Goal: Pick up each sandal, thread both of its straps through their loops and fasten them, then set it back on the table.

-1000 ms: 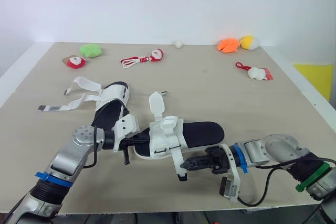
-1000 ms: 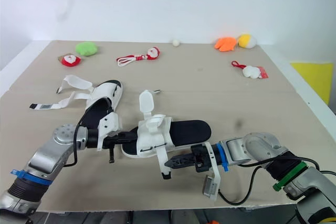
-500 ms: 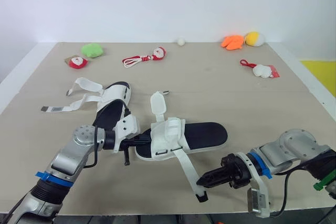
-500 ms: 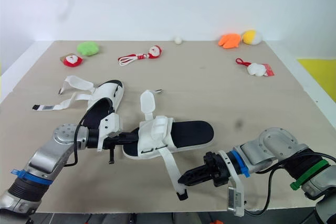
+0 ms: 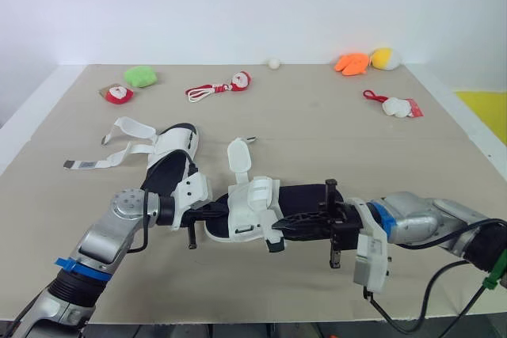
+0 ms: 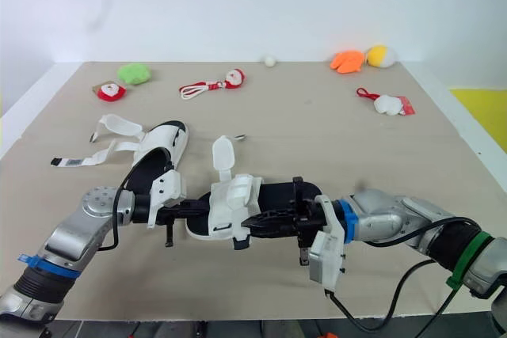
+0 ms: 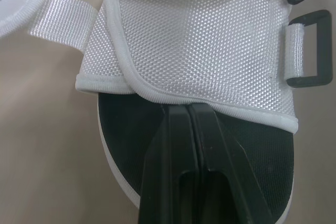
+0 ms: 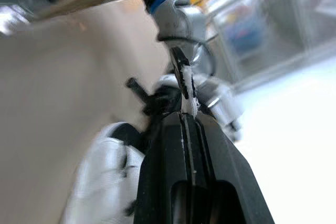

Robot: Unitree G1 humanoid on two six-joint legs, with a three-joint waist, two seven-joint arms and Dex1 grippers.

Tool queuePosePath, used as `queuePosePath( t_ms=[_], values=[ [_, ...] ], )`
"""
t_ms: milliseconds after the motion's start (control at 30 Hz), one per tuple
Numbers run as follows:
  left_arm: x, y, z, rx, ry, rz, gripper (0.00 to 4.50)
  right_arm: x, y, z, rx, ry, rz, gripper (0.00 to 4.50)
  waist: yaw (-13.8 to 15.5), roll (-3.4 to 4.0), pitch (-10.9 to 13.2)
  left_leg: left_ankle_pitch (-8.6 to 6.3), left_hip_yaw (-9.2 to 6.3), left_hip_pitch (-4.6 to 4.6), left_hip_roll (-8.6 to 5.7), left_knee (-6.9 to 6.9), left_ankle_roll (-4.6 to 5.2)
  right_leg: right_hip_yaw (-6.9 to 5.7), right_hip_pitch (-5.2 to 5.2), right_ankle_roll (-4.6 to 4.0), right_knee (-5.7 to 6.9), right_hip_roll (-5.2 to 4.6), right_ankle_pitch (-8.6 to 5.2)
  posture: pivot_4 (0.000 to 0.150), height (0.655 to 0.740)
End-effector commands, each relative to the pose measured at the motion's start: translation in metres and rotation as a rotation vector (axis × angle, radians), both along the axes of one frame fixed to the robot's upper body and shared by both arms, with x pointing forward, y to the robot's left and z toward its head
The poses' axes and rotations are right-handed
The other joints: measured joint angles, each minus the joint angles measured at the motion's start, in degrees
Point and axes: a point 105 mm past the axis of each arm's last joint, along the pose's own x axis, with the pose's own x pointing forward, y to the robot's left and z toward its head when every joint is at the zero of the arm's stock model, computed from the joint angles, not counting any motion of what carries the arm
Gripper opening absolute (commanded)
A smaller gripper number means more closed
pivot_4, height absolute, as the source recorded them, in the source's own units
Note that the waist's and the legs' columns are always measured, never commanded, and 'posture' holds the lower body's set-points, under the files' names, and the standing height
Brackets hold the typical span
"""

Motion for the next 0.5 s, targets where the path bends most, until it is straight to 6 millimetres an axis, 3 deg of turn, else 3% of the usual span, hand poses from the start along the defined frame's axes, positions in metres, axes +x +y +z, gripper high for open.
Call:
queuePosePath(
  t_ms=[33, 100, 167, 300, 400, 500],
  values=[
    [-0.009, 0.003, -0.027, 0.059, 0.106, -0.002, 0.0, -0.007, 0.007, 0.025, 0.003, 0.194, 0.005, 0.08, 0.0, 0.03, 0.0, -0.04, -0.02, 0.0, 0.02, 0.0, 0.07, -0.03, 0.01, -0.01, 0.0, 0.0, -0.03, 0.15, 0.74],
    [-0.01, 0.003, -0.027, 0.059, 0.108, -0.003, 0.0, -0.006, 0.013, 0.04, 0.027, 0.321, -0.006, 0.08, 0.0, 0.12, 0.0, -0.07, -0.05, 0.0, 0.07, 0.0, 0.11, -0.11, 0.01, -0.04, 0.0, 0.01, -0.06, 0.15, 0.74],
    [-0.01, 0.002, -0.027, 0.057, 0.109, -0.003, 0.0, 0.003, 0.02, 0.057, 0.048, 0.508, -0.065, 0.08, 0.0, 0.18, 0.0, -0.07, -0.15, -0.02, 0.08, 0.0, 0.11, -0.17, 0.01, -0.06, 0.01, 0.01, -0.06, 0.15, 0.74],
    [-0.01, 0.001, -0.028, 0.055, 0.111, -0.005, 0.0, 0.033, 0.027, 0.069, -0.03, 0.828, -0.227, 0.08, 0.0, 0.19, 0.0, -0.06, -0.28, -0.07, 0.11, 0.0, 0.11, -0.26, -0.06, -0.15, 0.0, 0.02, -0.02, 0.15, 0.74],
    [-0.009, 0.0, -0.028, 0.054, 0.111, -0.009, 0.0, 0.047, 0.034, 0.069, -0.097, 1.048, -0.303, 0.08, 0.1, 0.21, 0.0, -0.06, -0.24, -0.18, 0.11, 0.0, 0.11, -0.32, -0.19, -0.2, 0.0, 0.03, 0.01, 0.15, 0.74],
    [-0.009, -0.001, -0.027, 0.052, 0.109, -0.009, 0.0, 0.048, 0.034, 0.062, -0.185, 1.184, -0.34, 0.08, 0.5, 0.22, 0.0, -0.06, -0.39, -0.41, 0.05, 0.0, 0.11, -0.51, -0.33, -0.21, -0.01, 0.09, -0.03, 0.15, 0.74]
  ],
)
